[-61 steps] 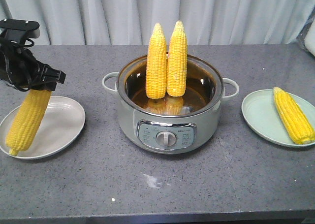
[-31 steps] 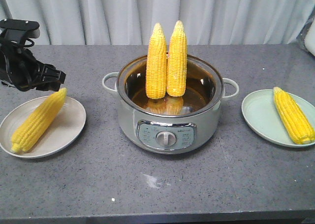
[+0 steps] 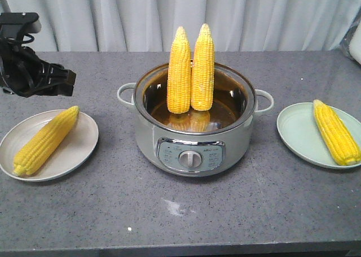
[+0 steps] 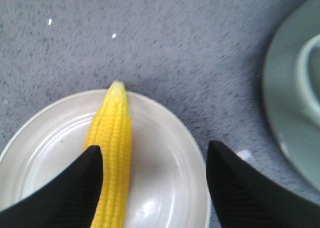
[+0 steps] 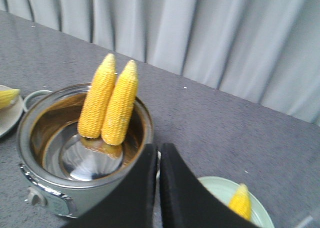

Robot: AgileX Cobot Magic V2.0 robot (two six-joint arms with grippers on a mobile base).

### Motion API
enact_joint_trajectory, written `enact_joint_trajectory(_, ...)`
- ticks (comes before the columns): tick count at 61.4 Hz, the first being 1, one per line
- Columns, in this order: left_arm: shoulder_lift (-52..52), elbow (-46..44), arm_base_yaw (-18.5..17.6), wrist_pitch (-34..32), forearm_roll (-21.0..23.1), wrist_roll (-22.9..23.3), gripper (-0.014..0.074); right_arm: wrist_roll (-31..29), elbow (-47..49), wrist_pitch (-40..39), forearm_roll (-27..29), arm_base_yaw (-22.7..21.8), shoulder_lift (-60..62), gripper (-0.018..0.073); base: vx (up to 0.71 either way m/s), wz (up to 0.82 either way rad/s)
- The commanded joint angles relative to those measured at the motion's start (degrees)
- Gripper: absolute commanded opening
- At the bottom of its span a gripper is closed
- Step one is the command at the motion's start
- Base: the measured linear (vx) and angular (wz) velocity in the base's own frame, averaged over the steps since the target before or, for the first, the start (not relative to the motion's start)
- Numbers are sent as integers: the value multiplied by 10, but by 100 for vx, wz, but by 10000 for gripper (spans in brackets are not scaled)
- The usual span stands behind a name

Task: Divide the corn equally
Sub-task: 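Open the left gripper to release the cob and raise it, then reach the open right gripper to the cob tip farthest from the robot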

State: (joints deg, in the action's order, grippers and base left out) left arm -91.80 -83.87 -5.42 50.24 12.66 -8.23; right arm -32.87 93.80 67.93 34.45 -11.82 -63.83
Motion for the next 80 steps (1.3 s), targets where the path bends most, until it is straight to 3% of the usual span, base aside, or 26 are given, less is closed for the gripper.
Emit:
enact_joint_trajectory(1,49,-17,1,-41,39,-13,443,-41,12,-38,61,-3,-22,97,0,0)
enact_joint_trajectory(6,70,-17,1,-50,64,-25,443,-62,12,-42,98,-3,-47,214,0,0)
enact_joint_trajectory(18,111,-17,1,-59,144,-54,443,-76,12,-96,148,-3,-102,594,0,0)
enact_joint_trajectory(25,122,-17,1,-59,204,-87,443,-111,15,-142,185,-1,-133,723,0,0)
enact_joint_trajectory(33,123,-17,1,-58,277,-132,443,-127,52,-143,217,-1,-181,722,0,0)
enact_joint_trajectory(40,123,-17,1,-60,307,-156,443,-127,111,-144,227,15,-234,708,0,0)
enact_joint_trajectory(52,123,-17,1,-60,307,-158,443,-120,227,-155,206,103,-334,698,0,0)
enact_joint_trajectory(64,123,-17,1,-60,307,-158,443,-124,252,-228,150,178,-414,689,0,0)
enact_joint_trajectory(80,123,-17,1,-59,307,-158,443,-108,252,-271,141,205,-479,676,0,0)
